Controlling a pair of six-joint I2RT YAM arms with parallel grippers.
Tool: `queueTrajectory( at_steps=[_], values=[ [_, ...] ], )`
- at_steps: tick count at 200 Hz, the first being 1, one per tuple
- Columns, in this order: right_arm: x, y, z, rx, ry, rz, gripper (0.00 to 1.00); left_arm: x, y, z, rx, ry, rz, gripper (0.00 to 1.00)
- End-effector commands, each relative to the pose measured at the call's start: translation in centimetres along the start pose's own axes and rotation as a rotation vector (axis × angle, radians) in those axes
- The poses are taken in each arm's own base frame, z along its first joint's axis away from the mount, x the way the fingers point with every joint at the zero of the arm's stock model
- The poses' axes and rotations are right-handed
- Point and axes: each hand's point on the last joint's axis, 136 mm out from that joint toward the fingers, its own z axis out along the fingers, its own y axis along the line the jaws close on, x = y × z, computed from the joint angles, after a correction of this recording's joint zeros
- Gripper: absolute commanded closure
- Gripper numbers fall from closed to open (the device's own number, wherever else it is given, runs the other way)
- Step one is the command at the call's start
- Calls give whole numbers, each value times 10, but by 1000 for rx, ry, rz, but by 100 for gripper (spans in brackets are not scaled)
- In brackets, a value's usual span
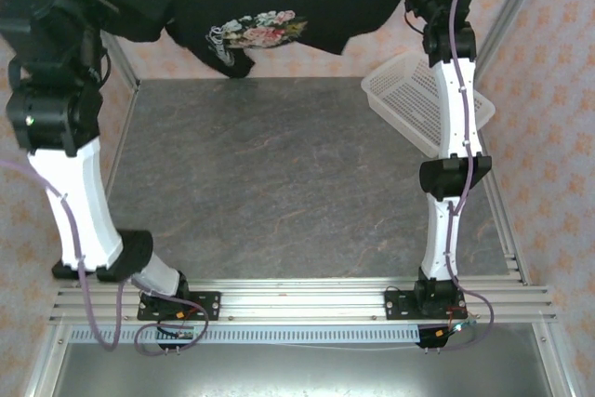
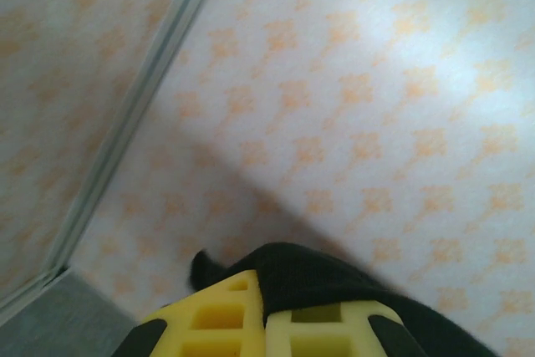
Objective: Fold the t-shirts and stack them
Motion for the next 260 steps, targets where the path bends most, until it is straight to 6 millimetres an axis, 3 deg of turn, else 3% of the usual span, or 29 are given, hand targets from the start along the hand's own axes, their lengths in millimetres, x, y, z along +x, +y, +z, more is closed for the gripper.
queueTrajectory(
  at_steps=[1, 19, 29, 39, 51, 65, 87, 103, 124, 145, 193, 218, 248, 260],
  values=[
    [63, -62, 1, 215, 215, -5, 100, 95, 74, 27, -272, 195, 72, 100],
    [133, -117, -8, 392, 398, -11, 100, 169, 127, 12, -395, 347, 96, 100],
    [170, -149, -21, 481, 462, 3, 100, 210, 156, 0, -457, 428, 98, 100],
    [195, -170, -38, 536, 464, 19, 100, 248, 180, -13, -495, 511, 110, 100],
    [226, -214, -73, 665, 451, 68, 100, 291, 214, -33, -588, 616, 122, 100],
    [252, -253, -121, 819, 426, 106, 100, 340, 239, -54, -645, 759, 103, 100],
    [293, -292, -187, 979, 444, 133, 100, 407, 267, -87, -727, 958, 74, 100],
    [318, -305, -225, 1073, 505, 125, 100, 439, 278, -106, -772, 1038, 36, 100],
    [339, -317, -277, 1222, 544, 156, 100, 457, 283, -119, -809, 1074, 16, 100],
    [347, -319, -320, 1336, 549, 202, 100, 463, 280, -120, -818, 1086, 21, 100],
    [354, -314, -387, 1485, 514, 274, 100, 471, 269, -114, -838, 1119, 62, 100],
    [357, -319, -399, 1498, 481, 286, 100, 477, 269, -115, -850, 1131, 58, 100],
    [392, -330, -385, 1473, 600, 422, 100, 470, 278, -122, -902, 1119, 97, 100],
    [394, -333, -382, 1486, 627, 415, 100, 463, 281, -123, -914, 1097, 113, 100]
  ],
)
